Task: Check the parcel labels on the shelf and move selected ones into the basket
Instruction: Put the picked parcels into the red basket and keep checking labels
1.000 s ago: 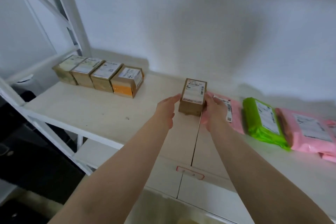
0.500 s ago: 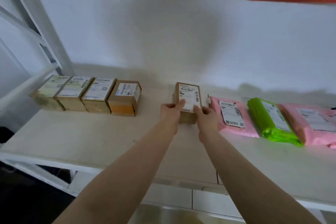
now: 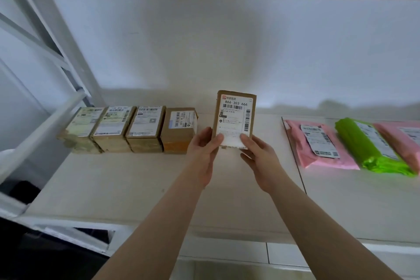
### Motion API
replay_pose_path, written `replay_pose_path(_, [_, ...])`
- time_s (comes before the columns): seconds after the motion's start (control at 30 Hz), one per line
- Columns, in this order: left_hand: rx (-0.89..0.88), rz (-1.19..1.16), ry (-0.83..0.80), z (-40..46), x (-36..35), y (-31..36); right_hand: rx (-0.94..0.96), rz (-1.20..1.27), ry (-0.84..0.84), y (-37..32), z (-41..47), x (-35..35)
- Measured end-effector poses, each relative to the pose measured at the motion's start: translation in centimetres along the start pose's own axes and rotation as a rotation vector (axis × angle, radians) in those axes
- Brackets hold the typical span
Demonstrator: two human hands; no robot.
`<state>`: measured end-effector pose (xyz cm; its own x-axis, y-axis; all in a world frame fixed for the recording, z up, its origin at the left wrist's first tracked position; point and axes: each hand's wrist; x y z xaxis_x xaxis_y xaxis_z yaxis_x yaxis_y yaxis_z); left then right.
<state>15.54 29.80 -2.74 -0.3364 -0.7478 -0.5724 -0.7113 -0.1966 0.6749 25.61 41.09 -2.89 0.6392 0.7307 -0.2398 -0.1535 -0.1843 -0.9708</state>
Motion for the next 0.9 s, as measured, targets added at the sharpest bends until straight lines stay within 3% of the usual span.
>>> replay_pose_path(0.27, [-0.079, -0.02, -0.154, 0.1, 1.6, 0.6, 0.104, 0.077, -0.031, -0.5, -0.4, -1.3])
replay_pose_path(0.57, [-0.077, -0.045, -0.12, 0.2, 1.2, 0.4, 0.105, 0.079, -0.013, -0.9, -0.4, -1.7])
replay_pose_path(0.77, [-0.026, 0.066, 0.145, 0.1, 0.2, -0.5, 0.023, 0.085, 0.043, -0.1, 0.0, -1.5])
replay_pose_path(0.9, [0.143, 0.164, 0.342, -0.1, -0.6, -0.8, -0.031, 0.073, 0.099, 0.7, 0.5, -1.4])
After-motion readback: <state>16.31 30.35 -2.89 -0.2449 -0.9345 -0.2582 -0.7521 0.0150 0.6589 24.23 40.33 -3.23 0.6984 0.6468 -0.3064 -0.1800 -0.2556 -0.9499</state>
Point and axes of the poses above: each hand's wrist, its own z-axis towards the middle knuckle, its own x-axis out of the back of the hand, y = z × x, and after that the axes turned 14 degrees about x, right-handed
